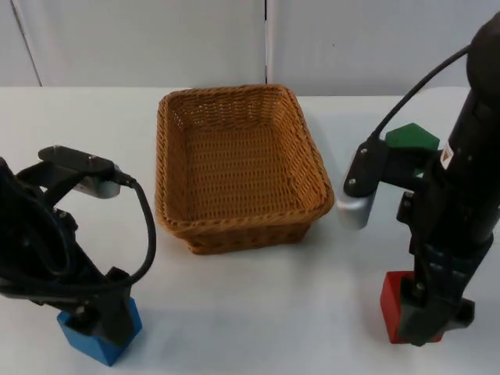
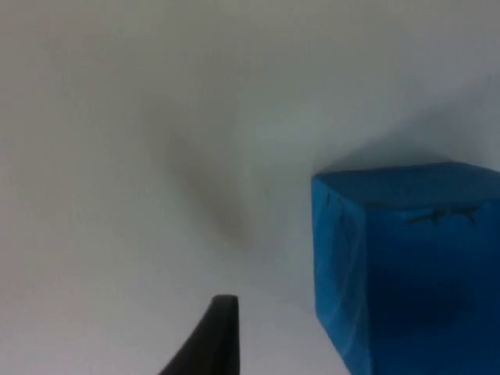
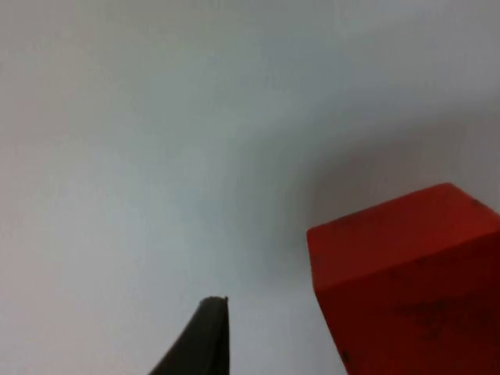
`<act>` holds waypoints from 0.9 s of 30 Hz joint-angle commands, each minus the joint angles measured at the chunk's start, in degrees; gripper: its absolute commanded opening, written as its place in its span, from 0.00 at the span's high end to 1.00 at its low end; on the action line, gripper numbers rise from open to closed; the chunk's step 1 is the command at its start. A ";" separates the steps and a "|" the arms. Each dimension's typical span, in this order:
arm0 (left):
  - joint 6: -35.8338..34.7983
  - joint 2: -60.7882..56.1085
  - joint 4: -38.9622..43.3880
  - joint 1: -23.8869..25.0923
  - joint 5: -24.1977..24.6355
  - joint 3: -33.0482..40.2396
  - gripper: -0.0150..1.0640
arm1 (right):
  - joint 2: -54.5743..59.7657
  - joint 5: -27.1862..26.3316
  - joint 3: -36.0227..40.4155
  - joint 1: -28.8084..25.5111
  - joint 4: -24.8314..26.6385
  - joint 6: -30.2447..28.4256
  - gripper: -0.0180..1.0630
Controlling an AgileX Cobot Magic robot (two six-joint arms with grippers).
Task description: Pick up one cube with each hand and place exactly two cubes into the same basket, leaving the remaining cube outside.
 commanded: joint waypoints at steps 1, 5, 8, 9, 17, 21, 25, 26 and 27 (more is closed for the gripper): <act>-0.40 0.74 -1.48 -0.44 -0.30 -0.21 0.01 | 0.86 -0.53 -0.04 0.11 -0.65 -0.44 0.01; 0.03 2.90 -1.60 -0.44 -1.61 -0.21 0.01 | 3.58 -1.41 -0.04 0.11 -0.99 -0.44 0.01; 0.03 3.37 -1.96 -0.44 -2.79 -0.21 0.01 | 4.69 -1.86 -0.04 0.11 -0.99 -0.44 0.01; 0.03 3.58 -2.35 -0.44 -3.01 -0.21 0.01 | 5.06 -1.86 -0.04 0.11 -0.99 -0.44 0.01; 0.25 5.39 -2.63 -0.44 -5.91 -0.21 0.01 | 6.38 -2.75 -0.04 0.11 -1.20 -0.44 0.01; 0.25 6.57 -2.63 -0.44 -7.51 -0.21 0.01 | 6.38 -2.75 -0.04 0.11 -1.20 -0.44 0.01; 0.25 8.11 -2.63 -0.44 -7.78 -0.21 0.01 | 6.38 -3.00 -0.04 0.11 -1.49 -0.44 0.01; 0.25 8.59 -2.63 -0.44 -7.78 -0.21 0.01 | 6.38 -3.00 -0.04 0.11 -1.61 -0.44 0.01; 0.25 8.87 -2.74 -0.44 -7.78 -0.21 0.01 | 6.38 -3.00 -0.04 0.11 -1.76 -0.44 0.03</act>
